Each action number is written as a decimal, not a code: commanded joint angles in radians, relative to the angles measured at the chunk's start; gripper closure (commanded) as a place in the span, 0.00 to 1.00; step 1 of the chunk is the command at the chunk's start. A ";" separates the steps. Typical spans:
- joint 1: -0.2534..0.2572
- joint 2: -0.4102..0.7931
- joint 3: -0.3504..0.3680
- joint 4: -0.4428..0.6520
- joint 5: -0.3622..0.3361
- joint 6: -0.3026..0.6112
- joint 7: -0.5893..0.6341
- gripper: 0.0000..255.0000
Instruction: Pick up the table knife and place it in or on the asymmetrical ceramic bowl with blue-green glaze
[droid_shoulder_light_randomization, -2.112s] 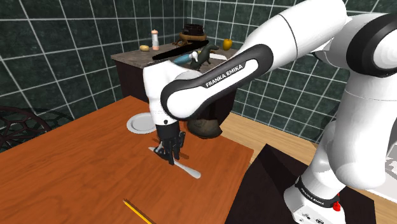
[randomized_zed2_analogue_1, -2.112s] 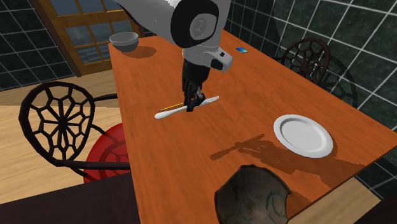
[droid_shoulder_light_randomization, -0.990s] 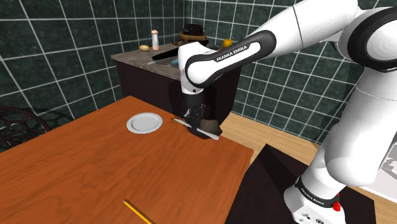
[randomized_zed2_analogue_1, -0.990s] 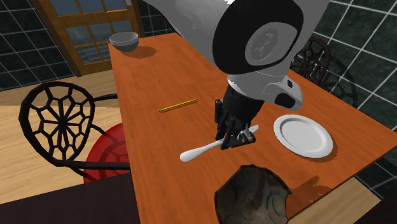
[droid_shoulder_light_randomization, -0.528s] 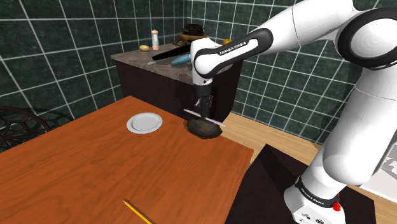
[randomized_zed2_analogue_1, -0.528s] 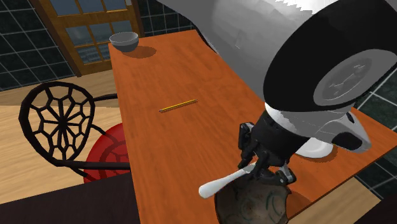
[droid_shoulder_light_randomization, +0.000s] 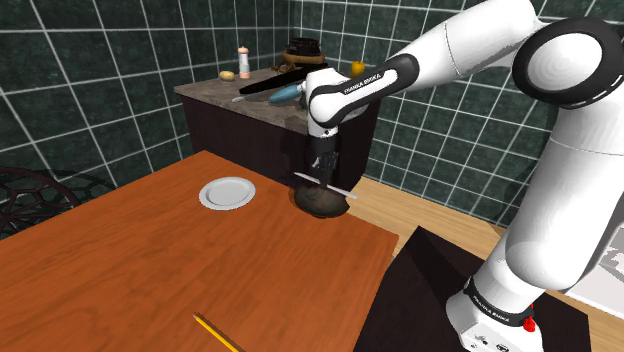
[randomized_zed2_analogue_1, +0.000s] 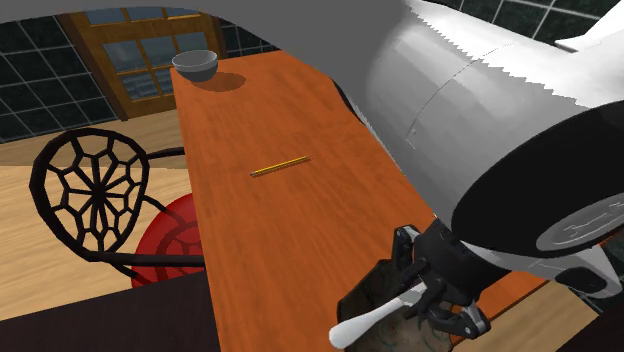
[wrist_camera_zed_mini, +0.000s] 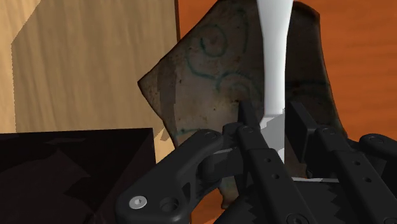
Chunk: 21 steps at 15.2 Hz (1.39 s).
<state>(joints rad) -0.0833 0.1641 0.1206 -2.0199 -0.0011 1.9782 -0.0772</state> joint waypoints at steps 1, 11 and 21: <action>0.001 0.014 0.000 -0.010 -0.002 0.024 0.002 1.00; 0.003 0.076 -0.002 -0.048 -0.010 0.124 0.006 1.00; 0.003 0.075 -0.002 -0.048 -0.010 0.123 0.006 0.00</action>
<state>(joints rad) -0.0802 0.2392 0.1189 -2.0679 -0.0109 2.1014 -0.0709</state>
